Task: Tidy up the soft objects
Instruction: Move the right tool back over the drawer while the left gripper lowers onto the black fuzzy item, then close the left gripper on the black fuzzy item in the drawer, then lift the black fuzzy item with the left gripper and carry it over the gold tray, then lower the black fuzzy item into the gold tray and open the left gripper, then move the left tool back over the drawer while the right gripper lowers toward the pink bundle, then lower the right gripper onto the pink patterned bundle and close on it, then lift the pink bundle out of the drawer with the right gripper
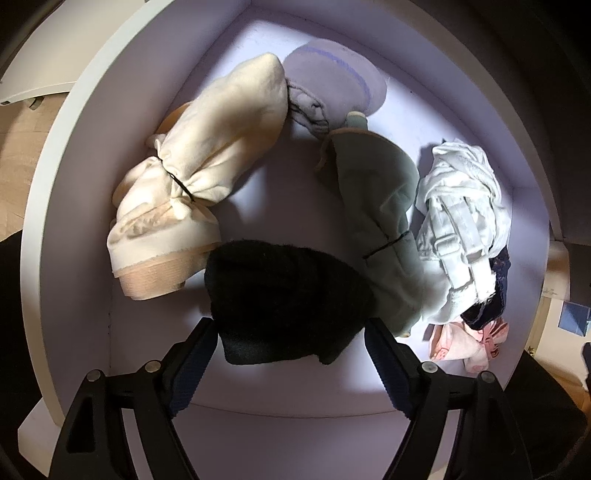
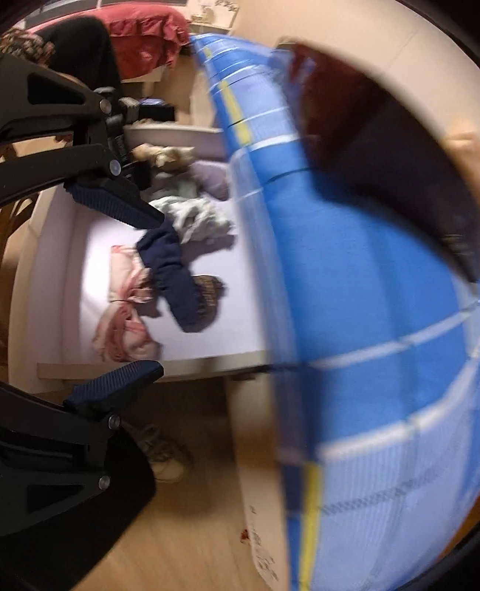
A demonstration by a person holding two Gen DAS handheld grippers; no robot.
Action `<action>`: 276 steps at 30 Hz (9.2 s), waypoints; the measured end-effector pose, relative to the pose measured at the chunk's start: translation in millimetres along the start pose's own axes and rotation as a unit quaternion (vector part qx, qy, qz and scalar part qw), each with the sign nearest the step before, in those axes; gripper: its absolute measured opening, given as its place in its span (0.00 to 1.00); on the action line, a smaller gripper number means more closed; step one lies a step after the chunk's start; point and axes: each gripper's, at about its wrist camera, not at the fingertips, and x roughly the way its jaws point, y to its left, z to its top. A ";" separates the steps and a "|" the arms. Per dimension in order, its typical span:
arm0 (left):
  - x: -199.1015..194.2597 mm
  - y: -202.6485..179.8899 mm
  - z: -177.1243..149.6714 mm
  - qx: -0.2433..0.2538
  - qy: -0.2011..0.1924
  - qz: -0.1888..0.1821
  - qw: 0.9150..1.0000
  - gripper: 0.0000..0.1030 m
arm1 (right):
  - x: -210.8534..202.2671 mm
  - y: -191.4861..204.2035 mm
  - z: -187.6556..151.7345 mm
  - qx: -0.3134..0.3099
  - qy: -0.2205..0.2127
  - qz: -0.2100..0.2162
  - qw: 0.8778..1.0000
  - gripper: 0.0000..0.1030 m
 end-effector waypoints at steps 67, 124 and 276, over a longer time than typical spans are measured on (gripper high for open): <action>-137.5 -9.1 -53.8 0.102 -0.097 -0.013 0.990 0.66 | 119.5 24.4 -48.1 -0.073 0.185 -0.059 0.978 0.82; -330.7 -233.5 139.5 0.212 -0.250 0.007 0.945 0.66 | 148.3 36.1 -52.9 -0.064 0.226 -0.027 0.972 0.85; -95.1 1.8 -31.7 0.038 -0.074 -0.002 0.997 0.74 | 168.0 71.4 -100.9 -0.165 0.245 0.012 0.955 0.28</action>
